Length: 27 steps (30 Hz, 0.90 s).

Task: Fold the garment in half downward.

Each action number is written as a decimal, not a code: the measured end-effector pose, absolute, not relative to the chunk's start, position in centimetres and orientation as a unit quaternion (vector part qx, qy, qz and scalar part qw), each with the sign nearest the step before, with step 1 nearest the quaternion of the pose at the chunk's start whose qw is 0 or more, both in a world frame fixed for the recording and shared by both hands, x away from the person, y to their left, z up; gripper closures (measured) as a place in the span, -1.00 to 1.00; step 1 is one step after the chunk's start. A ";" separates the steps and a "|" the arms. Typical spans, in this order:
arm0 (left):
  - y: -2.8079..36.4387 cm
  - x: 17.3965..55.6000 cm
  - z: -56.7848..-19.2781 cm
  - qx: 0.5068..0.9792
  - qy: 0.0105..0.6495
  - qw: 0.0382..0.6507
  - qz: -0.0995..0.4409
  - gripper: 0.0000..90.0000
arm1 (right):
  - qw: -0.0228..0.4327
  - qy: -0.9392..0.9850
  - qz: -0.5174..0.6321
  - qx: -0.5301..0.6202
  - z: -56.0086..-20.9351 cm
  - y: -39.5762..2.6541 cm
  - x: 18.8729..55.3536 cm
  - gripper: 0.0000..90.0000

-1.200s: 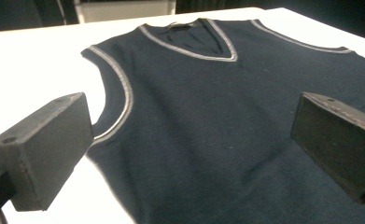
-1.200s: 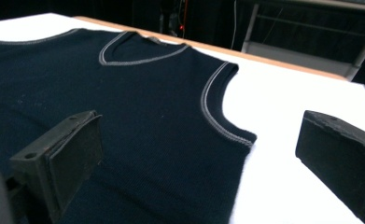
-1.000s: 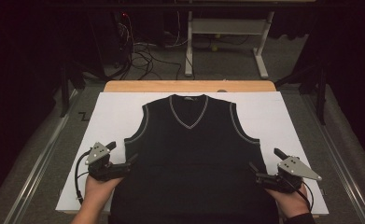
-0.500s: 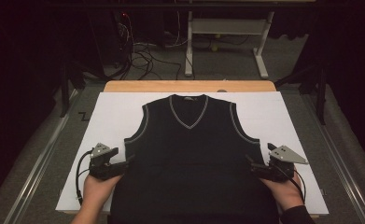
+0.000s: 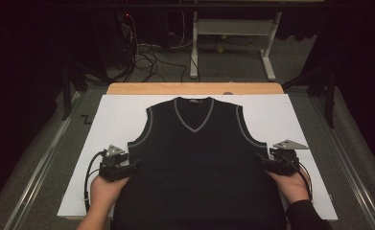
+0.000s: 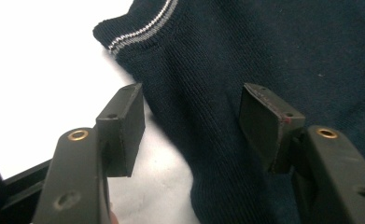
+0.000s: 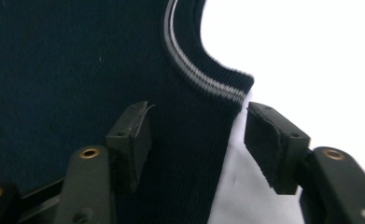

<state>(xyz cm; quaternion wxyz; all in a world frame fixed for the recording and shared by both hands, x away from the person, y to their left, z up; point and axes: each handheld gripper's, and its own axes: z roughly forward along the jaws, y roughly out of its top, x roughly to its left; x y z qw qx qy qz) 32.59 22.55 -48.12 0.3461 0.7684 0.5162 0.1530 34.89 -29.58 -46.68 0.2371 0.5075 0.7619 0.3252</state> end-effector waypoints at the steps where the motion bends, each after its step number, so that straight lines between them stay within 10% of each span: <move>1: 22.6 32.6 -48.1 0.768 0.516 0.346 0.153 -0.10 | 0.237 0.762 0.325 0.507 -46.7 -29.6 34.9 -0.01; 16: 22.6 32.8 -48.1 0.774 0.507 0.353 0.138 0.39 | 0.212 0.779 0.336 0.485 -47.0 -29.2 33.5 0.80; 27: 22.6 32.5 -47.9 0.783 0.485 0.365 0.136 0.74 | 0.217 0.779 0.346 0.476 -46.9 -29.5 33.1 0.87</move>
